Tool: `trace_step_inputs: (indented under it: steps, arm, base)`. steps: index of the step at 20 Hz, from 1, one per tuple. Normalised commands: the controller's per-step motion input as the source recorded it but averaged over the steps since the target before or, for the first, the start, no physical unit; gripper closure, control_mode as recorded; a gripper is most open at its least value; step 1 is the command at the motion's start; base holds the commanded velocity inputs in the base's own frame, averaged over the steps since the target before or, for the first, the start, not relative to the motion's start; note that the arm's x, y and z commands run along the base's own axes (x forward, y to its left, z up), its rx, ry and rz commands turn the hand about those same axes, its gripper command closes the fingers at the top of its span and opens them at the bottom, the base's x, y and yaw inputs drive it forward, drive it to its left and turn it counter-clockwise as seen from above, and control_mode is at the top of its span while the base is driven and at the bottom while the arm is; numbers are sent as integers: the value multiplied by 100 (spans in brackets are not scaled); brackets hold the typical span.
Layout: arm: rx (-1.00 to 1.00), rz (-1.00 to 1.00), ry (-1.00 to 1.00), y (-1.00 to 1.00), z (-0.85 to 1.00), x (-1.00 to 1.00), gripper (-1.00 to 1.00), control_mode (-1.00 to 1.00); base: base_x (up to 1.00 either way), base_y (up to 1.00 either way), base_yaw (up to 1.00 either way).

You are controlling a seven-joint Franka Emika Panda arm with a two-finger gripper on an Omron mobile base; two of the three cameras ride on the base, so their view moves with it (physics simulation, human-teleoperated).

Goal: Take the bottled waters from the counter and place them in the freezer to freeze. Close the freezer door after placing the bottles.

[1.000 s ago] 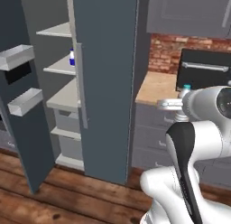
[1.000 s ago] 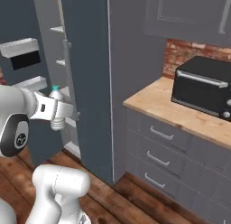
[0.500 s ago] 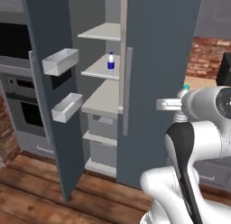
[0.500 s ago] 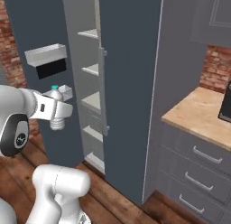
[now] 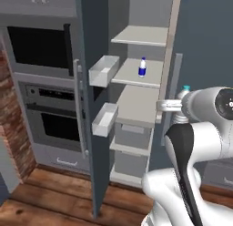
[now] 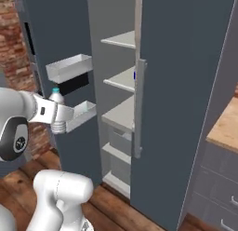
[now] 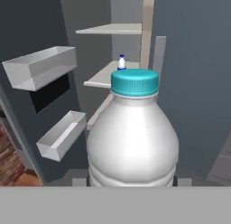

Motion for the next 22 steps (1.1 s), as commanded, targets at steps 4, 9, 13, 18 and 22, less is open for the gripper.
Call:
trace_step_inputs:
  steps: [4, 9, 13, 18, 22]
  arm:
    - [0, 0, 0, 0, 0, 0, 100, 100]
    - [0, 0, 0, 0, 0, 0, 100, 100]
    - [0, 0, 0, 0, 0, 0, 100, 100]
    - [0, 0, 0, 0, 0, 0, 100, 100]
    - [0, 0, 0, 0, 0, 0, 100, 100]
  base:
    - [29, 12, -34]
    - [36, 2, -54]
    - [31, 38, -44]
    - [24, 56, -10]
    - [25, 12, 14]
